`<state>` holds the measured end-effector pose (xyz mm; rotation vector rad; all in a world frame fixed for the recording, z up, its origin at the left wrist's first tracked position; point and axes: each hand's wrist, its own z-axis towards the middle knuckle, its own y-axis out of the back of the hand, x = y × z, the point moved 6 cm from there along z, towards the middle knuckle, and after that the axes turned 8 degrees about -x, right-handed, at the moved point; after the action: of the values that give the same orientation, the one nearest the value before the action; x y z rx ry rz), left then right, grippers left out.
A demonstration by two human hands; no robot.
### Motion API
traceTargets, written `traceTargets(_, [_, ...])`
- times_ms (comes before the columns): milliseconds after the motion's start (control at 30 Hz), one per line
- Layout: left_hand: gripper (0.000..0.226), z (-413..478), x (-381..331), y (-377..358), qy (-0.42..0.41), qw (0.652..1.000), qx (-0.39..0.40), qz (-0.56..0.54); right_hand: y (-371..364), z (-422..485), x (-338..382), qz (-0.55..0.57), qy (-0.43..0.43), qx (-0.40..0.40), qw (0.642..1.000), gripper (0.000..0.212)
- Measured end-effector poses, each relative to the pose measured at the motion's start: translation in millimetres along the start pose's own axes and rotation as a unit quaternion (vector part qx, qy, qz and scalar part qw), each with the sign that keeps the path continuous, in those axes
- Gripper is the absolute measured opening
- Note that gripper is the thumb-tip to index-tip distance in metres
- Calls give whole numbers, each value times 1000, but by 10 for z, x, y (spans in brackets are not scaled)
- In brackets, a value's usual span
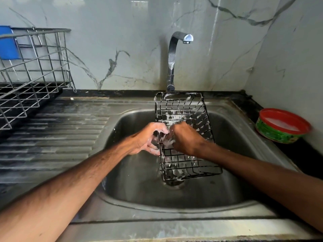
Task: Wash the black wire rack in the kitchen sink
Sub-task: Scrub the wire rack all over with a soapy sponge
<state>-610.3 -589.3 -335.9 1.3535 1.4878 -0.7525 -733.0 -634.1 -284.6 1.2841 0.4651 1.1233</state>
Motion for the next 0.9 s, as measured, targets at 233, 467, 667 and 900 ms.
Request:
traceTargets(233, [75,-49,-11,-109,7,999,19,49,306,83,-245,-73,-21,-113,991,19])
traceTargets(467, [58,-81,-73,15,-14,998,-59,14,-218,-90,94,-34,67,66,995,17])
traceTargets(667, [67,-113,-100,41,-5,997,-70,28,-122,-198,92,-77,104,139,982,20])
traceTargets(900, [80,-79,-72,64,-5,996,-74,40,182,43,-383,-164,46,51,984,19])
